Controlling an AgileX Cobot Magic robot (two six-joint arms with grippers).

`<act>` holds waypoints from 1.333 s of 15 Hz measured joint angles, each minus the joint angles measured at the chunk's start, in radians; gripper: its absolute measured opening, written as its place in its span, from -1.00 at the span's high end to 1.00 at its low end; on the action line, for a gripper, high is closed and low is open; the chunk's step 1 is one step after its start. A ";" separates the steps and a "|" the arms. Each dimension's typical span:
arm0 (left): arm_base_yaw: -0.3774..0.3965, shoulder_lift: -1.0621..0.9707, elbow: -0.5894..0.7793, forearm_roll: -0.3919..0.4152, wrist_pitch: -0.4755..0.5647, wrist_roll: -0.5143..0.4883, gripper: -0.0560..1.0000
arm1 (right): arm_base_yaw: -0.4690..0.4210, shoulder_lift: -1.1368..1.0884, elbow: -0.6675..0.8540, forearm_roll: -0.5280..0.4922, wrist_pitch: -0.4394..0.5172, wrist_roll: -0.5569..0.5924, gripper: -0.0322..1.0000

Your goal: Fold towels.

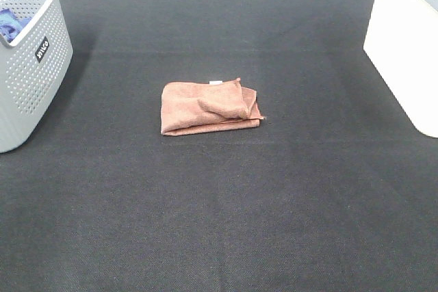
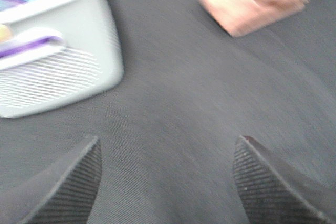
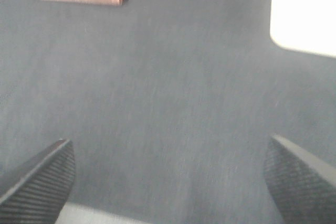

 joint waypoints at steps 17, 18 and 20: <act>0.014 -0.008 0.000 0.000 0.000 0.000 -0.39 | -0.016 -0.108 0.000 0.016 0.000 0.000 -0.83; 0.014 -0.008 0.000 0.000 0.000 0.000 -0.39 | -0.016 -0.108 0.000 0.016 0.000 0.000 -0.83; 0.014 -0.008 0.000 0.000 0.000 0.000 -0.39 | -0.016 -0.108 0.000 0.021 0.000 0.000 -0.83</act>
